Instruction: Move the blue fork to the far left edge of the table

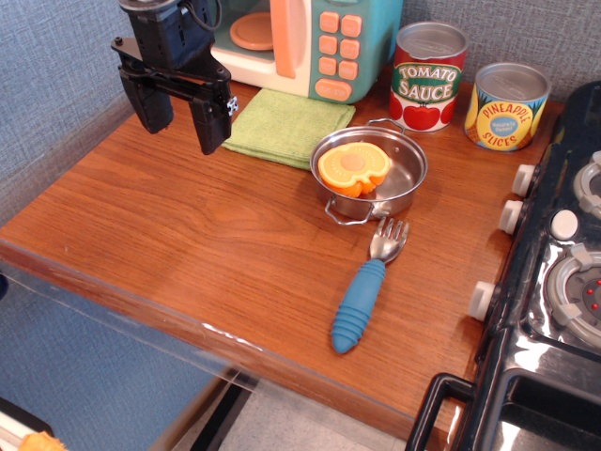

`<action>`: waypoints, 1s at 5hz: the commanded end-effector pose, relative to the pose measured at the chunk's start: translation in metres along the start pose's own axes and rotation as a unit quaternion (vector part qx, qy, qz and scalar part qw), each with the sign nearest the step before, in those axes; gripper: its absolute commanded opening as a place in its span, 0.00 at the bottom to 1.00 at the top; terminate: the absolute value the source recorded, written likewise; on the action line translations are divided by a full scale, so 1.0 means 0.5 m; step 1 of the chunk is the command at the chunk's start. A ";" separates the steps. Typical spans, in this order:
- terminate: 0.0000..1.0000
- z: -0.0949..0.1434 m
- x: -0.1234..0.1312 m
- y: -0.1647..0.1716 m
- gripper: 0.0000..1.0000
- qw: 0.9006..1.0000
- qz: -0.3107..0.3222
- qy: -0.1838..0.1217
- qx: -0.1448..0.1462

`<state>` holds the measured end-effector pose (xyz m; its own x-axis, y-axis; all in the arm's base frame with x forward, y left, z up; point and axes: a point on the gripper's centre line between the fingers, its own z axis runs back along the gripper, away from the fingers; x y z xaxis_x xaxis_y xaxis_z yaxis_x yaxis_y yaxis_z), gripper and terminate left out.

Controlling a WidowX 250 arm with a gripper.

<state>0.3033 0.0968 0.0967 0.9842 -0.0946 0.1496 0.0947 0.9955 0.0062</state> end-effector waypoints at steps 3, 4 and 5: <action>0.00 -0.040 -0.024 -0.128 1.00 0.999 -0.019 0.012 -0.023; 0.00 -0.068 -0.044 -0.218 1.00 0.999 -0.026 0.022 -0.024; 0.00 -0.100 -0.056 -0.286 1.00 0.998 -0.034 0.041 -0.037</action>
<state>0.2689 -0.0439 0.0334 0.9863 -0.1597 0.0422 0.1620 0.9849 -0.0604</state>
